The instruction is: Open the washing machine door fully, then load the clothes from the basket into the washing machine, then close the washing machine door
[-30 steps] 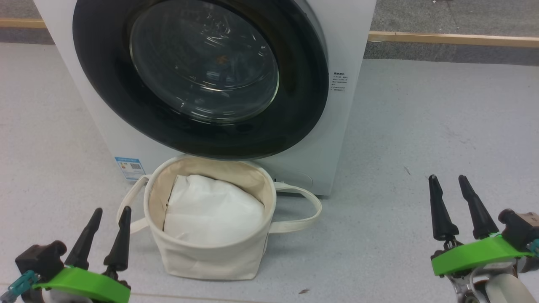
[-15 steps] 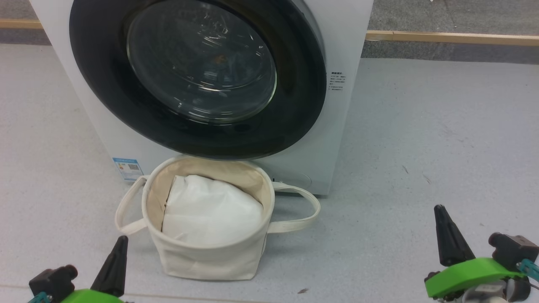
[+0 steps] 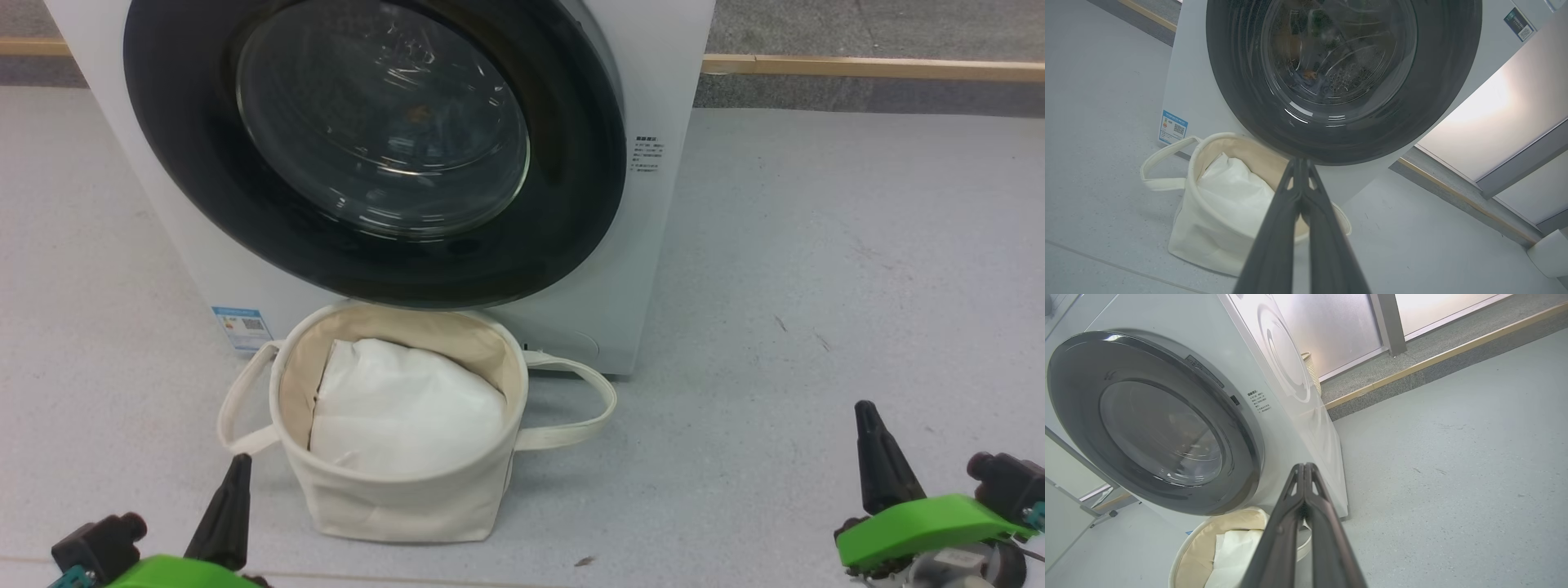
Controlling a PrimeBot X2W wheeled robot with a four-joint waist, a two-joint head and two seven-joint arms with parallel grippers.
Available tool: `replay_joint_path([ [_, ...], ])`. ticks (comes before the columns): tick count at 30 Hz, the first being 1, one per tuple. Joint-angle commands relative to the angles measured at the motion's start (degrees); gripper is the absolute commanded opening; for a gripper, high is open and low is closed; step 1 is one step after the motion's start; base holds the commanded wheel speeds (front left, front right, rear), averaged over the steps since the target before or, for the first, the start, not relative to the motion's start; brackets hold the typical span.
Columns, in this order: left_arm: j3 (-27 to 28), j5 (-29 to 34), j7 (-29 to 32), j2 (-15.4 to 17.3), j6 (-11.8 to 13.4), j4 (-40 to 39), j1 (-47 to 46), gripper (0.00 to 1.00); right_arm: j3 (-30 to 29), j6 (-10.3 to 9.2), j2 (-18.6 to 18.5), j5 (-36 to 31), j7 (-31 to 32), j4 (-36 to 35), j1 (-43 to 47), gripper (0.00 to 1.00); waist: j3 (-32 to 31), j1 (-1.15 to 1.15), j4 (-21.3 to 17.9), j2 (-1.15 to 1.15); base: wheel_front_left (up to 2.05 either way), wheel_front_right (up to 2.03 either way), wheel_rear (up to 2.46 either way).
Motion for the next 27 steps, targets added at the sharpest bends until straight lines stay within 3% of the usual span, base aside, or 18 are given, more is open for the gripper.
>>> replay_joint_path([
  [1, 1.78, -1.57, 0.49, 0.39, -0.08, -2.46, -2.45, 0.0, -0.96, 0.0, -0.08, 1.79, 0.69, -1.7, -2.91, 0.0, 0.05, 0.0, -0.09, 0.0, 0.0, 0.0, 0.0],
  [27, 4.5, -13.39, 4.63, -2.39, -0.16, -4.62, -2.0, 0.0, -3.77, -0.01, 1.92, 14.63, 4.94, -1.51, -3.2, 0.0, 0.57, 0.0, -1.12, 0.0, 0.0, 0.0, 0.0],
])
